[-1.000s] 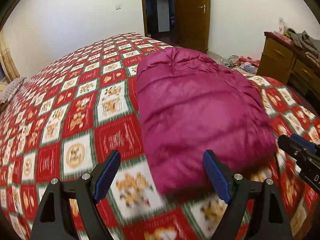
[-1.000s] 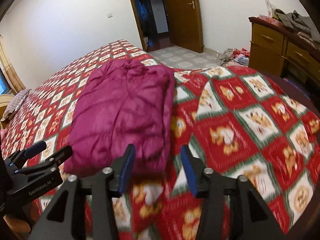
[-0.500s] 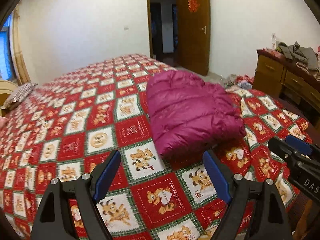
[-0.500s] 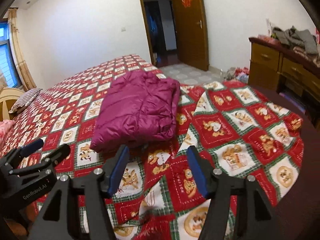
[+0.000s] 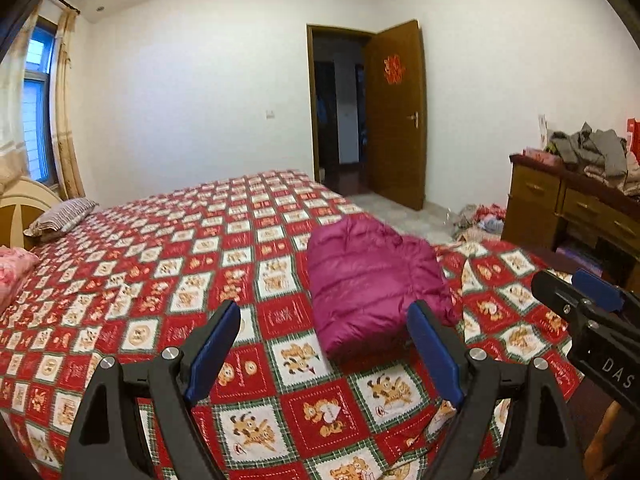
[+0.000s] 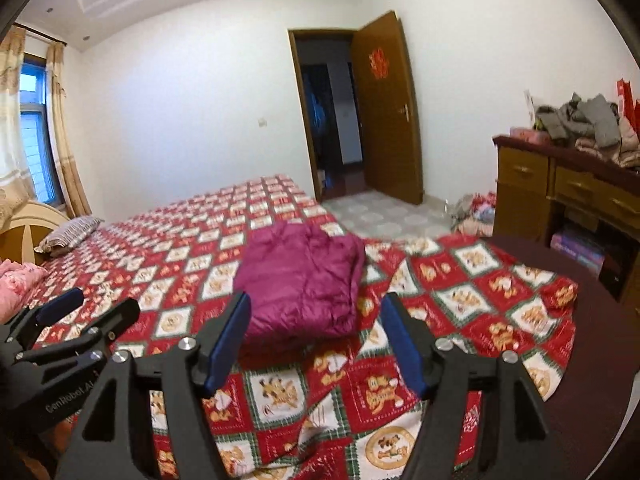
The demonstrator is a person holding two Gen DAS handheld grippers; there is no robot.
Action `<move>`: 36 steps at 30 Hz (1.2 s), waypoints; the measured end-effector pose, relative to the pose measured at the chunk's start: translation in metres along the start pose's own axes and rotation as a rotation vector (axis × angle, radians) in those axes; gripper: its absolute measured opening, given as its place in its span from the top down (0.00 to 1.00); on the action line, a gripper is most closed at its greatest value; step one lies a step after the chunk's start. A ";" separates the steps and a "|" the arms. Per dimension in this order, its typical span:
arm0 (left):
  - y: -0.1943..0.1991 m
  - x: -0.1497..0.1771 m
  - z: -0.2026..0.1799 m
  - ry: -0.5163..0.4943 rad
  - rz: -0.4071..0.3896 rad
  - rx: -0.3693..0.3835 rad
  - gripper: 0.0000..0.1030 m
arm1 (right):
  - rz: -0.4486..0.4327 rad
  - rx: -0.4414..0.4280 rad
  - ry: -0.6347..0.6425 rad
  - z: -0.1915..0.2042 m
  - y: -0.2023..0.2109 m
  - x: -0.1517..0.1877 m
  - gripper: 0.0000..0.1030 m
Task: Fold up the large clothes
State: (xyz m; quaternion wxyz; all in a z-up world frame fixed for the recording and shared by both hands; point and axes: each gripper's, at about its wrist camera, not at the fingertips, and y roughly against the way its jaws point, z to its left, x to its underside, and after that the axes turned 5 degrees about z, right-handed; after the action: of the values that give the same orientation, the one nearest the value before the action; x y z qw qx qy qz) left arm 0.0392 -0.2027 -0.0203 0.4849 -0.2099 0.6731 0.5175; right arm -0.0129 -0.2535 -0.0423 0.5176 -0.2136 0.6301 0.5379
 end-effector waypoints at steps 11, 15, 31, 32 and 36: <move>0.032 -0.010 0.012 0.056 -0.104 -0.021 0.10 | -0.130 -0.025 0.056 0.020 0.033 -0.009 0.26; 0.042 -0.012 0.012 0.060 -0.136 -0.023 0.10 | -0.163 -0.021 0.065 0.023 0.040 -0.009 0.24; 0.052 -0.014 0.009 0.048 -0.147 -0.027 0.08 | -0.184 -0.018 0.047 0.015 0.043 -0.012 0.24; 0.052 -0.014 0.009 0.049 -0.146 -0.028 0.08 | -0.182 -0.018 0.047 0.014 0.043 -0.012 0.24; 0.052 -0.014 0.009 0.052 -0.146 -0.032 0.08 | -0.172 -0.022 0.043 0.014 0.041 -0.013 0.24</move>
State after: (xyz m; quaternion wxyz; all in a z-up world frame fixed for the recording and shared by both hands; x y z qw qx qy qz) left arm 0.0085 -0.1783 0.0173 0.5002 -0.2796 0.6602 0.4855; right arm -0.0363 -0.2314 -0.0108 0.5459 -0.2841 0.6144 0.4939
